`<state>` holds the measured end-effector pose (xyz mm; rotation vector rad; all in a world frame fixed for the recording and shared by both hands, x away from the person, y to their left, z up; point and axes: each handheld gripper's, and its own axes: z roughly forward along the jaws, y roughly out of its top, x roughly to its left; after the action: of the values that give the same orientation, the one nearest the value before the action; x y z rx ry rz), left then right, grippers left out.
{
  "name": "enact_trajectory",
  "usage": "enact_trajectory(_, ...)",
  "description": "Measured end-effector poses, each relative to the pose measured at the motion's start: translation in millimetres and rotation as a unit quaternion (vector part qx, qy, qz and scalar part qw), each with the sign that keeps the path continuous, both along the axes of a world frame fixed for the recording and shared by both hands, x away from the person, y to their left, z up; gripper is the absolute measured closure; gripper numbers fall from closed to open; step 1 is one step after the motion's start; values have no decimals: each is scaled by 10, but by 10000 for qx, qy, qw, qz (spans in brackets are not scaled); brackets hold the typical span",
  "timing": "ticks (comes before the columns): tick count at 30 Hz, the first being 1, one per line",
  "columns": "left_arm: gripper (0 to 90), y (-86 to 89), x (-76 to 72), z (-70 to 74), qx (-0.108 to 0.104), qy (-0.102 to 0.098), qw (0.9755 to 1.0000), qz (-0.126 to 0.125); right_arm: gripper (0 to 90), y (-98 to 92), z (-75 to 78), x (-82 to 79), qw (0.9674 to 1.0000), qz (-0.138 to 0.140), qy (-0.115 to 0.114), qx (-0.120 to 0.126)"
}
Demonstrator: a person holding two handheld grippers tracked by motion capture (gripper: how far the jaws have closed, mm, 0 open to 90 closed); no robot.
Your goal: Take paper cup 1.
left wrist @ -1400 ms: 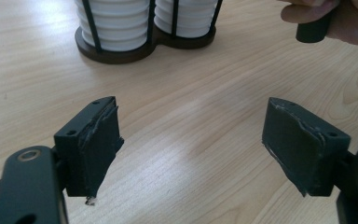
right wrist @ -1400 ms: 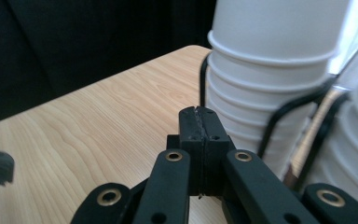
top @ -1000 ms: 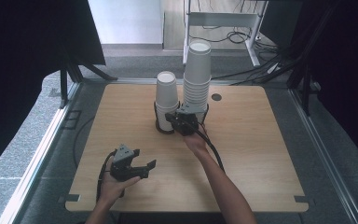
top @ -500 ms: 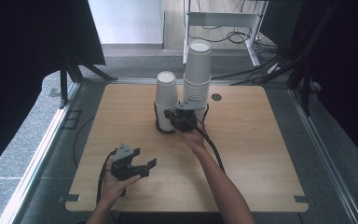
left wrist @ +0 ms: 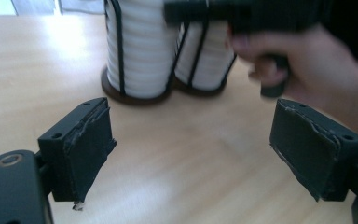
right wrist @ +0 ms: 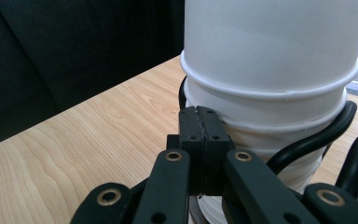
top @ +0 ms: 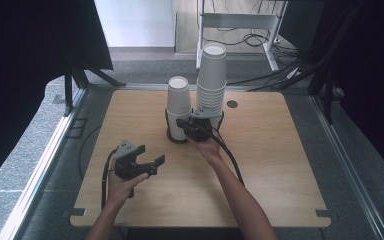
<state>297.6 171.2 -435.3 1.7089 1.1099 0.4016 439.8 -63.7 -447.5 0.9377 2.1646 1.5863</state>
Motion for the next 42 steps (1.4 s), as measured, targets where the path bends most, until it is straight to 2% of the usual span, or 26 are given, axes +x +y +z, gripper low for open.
enact_trajectory(1, 133, 19, 95, 99, -34, -55, 9999, 78, 897, -3, -4, -2, 10000, 0, 1, 3)
enact_trajectory(3, 133, 20, 178, 175, -48, -106, 9998, 133, 895, -7, -6, -7, 10000, -18, -7, 8)
enact_trajectory(4, 133, 20, 178, 175, -48, -106, 9998, 133, 895, -7, -6, -7, 10000, -18, -7, 8)
enact_trajectory(5, 133, 9, 253, 231, -19, -163, 9997, 170, 895, -24, -7, -11, 10000, -46, -23, 43)
enact_trajectory(7, 133, 1, 288, 252, -10, -169, 9997, 176, 895, -36, -5, -11, 10000, -64, -15, 64)
enact_trajectory(8, 133, -25, 353, 280, 32, -214, 9996, 188, 894, -59, 0, -9, 9999, -89, -16, 81)
enact_trajectory(11, 134, -55, 404, 297, 73, -245, 9995, 175, 890, -77, 7, -7, 9999, -110, -18, 106)
enact_trajectory(12, 134, -96, 467, 313, 159, -264, 9994, 124, 889, -78, 11, -7, 9999, -117, -30, 93)
enact_trajectory(16, 134, -136, 544, 327, 198, -275, 9994, 77, 887, -73, 19, -8, 9999, -121, -55, 84)
enact_trajectory(21, 132, -159, 679, 372, 267, -360, 9989, 128, 884, -63, 22, 0, 9998, -131, -54, 105)
enact_trajectory(24, 129, -154, 734, 385, 207, -332, 9992, 106, 882, -60, 20, 1, 9999, -123, -27, 119)
enact_trajectory(25, 129, -152, 792, 387, 186, -289, 9993, 114, 882, -56, 19, 4, 9999, -119, -20, 114)
enact_trajectory(30, 138, -158, 897, 389, 223, -246, 9993, 171, 880, -40, 32, 4, 9999, -110, -51, 60)
enact_trajectory(34, 139, -161, 944, 395, 250, -267, 9991, 195, 879, -28, 41, 8, 9999, -100, -81, 68)
enact_trajectory(42, 137, -200, 1064, 417, 162, -335, 9992, 170, 873, 9, 42, 6, 9999, -78, -53, 53)
